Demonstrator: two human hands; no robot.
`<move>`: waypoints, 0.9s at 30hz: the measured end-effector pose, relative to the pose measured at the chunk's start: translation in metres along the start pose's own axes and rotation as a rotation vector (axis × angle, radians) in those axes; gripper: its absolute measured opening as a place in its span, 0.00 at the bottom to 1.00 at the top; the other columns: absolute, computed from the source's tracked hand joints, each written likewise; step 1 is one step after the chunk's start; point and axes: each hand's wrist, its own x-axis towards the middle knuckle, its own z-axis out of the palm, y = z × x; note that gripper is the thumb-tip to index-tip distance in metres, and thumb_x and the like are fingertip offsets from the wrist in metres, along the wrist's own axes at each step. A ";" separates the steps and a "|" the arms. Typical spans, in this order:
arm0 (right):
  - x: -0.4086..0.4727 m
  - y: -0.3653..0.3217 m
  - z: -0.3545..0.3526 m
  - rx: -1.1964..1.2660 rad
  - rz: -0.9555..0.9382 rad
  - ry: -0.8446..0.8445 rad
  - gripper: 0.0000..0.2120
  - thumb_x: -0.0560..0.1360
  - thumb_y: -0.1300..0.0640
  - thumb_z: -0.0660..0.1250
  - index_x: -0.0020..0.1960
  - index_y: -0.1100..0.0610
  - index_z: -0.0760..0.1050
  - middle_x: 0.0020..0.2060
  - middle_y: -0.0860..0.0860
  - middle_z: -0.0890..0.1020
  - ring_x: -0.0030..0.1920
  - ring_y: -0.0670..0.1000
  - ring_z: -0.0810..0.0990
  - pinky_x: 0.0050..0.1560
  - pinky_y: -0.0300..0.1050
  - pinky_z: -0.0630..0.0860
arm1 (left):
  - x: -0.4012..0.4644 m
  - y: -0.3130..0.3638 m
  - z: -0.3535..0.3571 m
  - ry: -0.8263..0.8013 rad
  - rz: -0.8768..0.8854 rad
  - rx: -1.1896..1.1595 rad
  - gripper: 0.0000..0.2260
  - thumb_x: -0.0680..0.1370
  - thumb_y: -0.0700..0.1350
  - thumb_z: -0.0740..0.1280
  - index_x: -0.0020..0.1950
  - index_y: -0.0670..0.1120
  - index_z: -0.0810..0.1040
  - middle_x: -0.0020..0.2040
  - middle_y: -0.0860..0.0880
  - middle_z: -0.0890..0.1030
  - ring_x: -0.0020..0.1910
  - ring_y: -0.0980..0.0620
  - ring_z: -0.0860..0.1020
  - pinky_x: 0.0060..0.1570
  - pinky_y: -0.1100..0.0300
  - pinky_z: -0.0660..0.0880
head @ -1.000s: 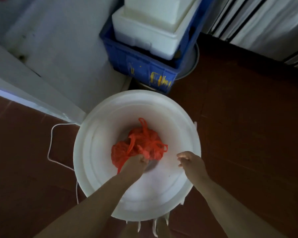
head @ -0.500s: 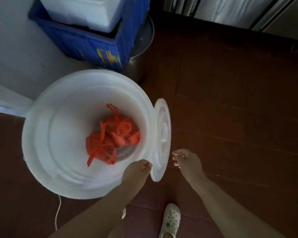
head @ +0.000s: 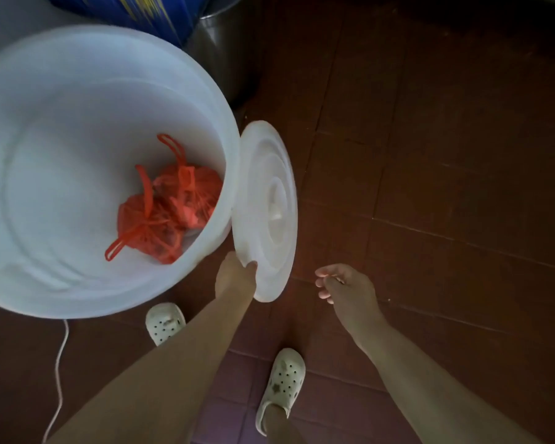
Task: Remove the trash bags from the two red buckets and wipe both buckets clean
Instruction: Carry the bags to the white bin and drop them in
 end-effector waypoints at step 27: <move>-0.128 -0.165 0.004 -0.077 -0.206 0.012 0.10 0.76 0.61 0.62 0.42 0.49 0.78 0.41 0.46 0.82 0.40 0.45 0.81 0.37 0.34 0.72 | -0.123 0.053 -0.288 -0.045 0.067 -0.722 0.08 0.80 0.39 0.59 0.53 0.44 0.77 0.42 0.37 0.79 0.31 0.38 0.79 0.25 0.49 0.78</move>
